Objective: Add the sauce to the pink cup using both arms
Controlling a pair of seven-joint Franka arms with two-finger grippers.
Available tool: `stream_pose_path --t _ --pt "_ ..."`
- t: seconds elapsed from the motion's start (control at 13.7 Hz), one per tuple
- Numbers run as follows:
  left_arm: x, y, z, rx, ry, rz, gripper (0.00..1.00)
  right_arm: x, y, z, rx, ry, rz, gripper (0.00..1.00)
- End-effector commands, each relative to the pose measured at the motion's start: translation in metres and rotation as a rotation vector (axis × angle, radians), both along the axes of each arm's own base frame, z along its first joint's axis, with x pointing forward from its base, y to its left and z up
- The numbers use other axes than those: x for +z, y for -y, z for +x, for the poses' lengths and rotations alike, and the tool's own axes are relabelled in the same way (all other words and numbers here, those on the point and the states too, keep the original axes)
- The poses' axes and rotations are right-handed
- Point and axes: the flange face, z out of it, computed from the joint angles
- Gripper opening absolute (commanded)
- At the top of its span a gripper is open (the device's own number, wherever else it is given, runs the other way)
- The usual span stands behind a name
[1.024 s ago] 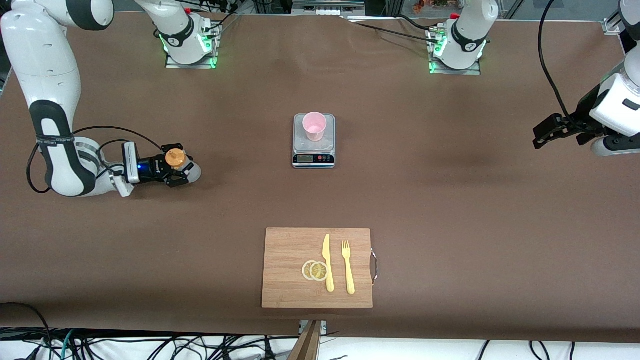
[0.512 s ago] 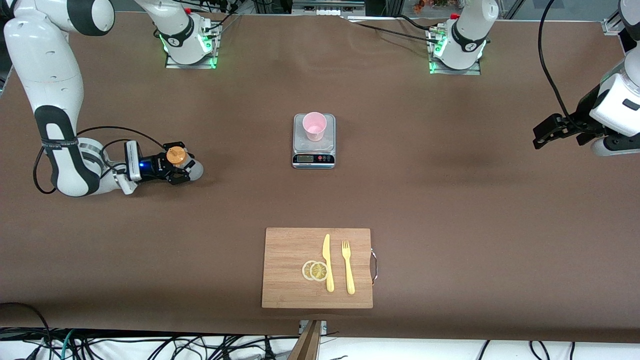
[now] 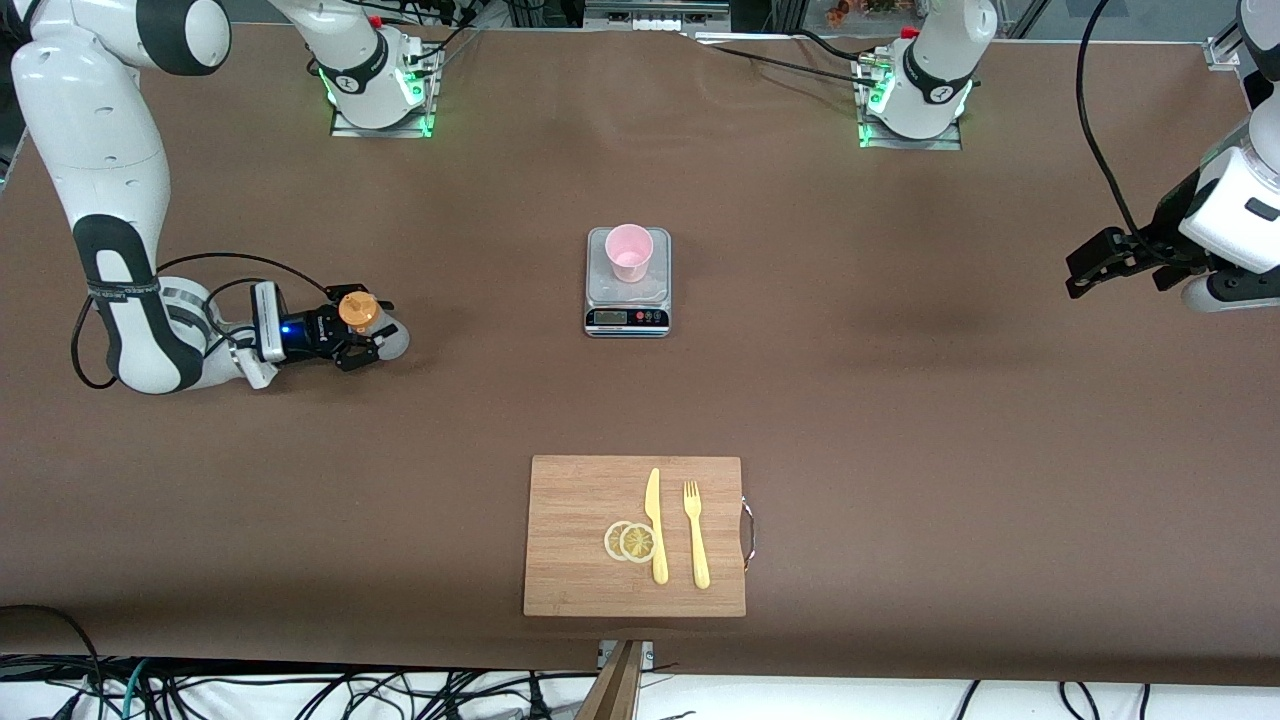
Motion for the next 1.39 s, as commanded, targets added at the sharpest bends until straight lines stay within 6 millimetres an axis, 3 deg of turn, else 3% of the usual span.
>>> stream_pose_path --t 0.0,0.29,0.58,0.95,1.17,1.32 --pt "0.006 0.0 0.004 0.007 -0.005 -0.02 1.0 0.003 0.002 0.003 -0.016 0.006 0.026 1.0" --pt "0.006 0.0 0.004 0.007 -0.005 -0.02 1.0 0.009 0.01 0.01 -0.027 0.022 0.017 1.0" --pt "0.006 0.0 0.004 0.007 -0.005 -0.02 1.0 0.023 0.038 0.025 -0.053 -0.004 -0.028 1.0" --pt "0.006 0.0 0.004 0.007 -0.005 -0.02 1.0 0.045 0.1 0.034 -0.041 -0.044 -0.159 1.0" --pt "0.006 0.0 0.004 0.007 -0.005 -0.02 1.0 0.046 0.121 0.028 -0.046 -0.077 -0.192 1.0" --pt "0.006 0.0 0.004 0.007 -0.005 -0.021 1.0 0.061 0.139 0.032 -0.054 -0.11 -0.259 1.0"
